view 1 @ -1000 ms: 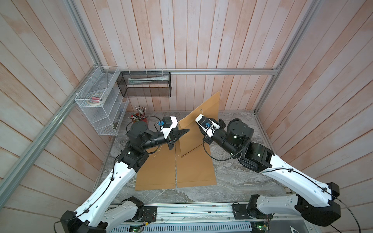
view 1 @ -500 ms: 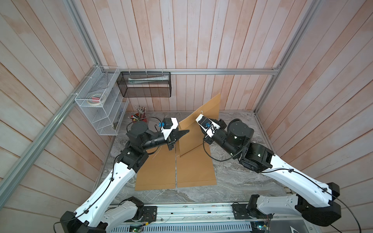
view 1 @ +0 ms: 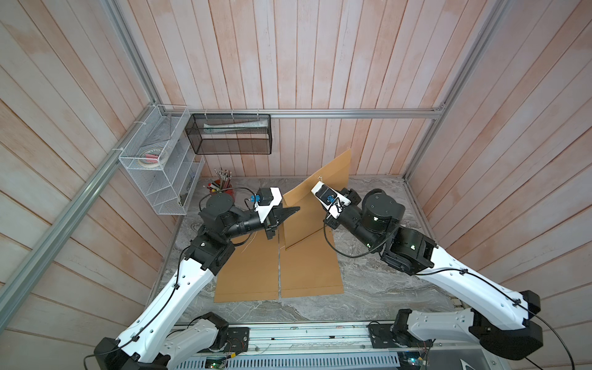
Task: Open the file bag
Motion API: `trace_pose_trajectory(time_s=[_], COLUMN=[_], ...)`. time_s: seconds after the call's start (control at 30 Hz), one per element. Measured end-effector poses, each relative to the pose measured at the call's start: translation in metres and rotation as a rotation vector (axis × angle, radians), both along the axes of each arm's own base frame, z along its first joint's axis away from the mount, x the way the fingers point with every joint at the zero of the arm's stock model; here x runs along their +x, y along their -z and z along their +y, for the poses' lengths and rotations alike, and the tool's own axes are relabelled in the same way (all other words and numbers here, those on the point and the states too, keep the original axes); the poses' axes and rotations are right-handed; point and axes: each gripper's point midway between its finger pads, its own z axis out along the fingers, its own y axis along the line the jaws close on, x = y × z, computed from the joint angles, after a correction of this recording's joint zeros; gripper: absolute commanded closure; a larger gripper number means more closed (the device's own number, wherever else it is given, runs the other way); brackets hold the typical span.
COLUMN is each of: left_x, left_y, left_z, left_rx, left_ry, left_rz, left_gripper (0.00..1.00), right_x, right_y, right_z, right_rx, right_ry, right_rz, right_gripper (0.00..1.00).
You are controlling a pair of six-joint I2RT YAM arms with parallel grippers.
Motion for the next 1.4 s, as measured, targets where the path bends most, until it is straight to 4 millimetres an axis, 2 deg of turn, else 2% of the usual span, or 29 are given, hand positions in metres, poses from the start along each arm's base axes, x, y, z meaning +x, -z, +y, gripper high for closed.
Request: trace_pose_trajectory(time_s=[0.4,0.87,1.4], left_x=[-0.002,0.000,0.003], left_y=[0.000,0.008,-0.005], left_z=[-0.001,-0.001,0.001], left_rx=[0.000,-0.030,-0.128], left_ry=[0.015,0.012,-0.002], left_rz=[0.000,0.019,0.016], left_gripper=[1.00,1.00,1.00], right_x=[0.000,-0.003,-0.021], right_y=[0.000,-0.002,0.006], right_z=[0.000,-0.002,0.015], right_rx=[0.001,0.019,0.034], right_ry=[0.000,-0.010,-0.117], right_rz=[-0.003,0.003,0.059], right_gripper=[1.00,1.00,1.00])
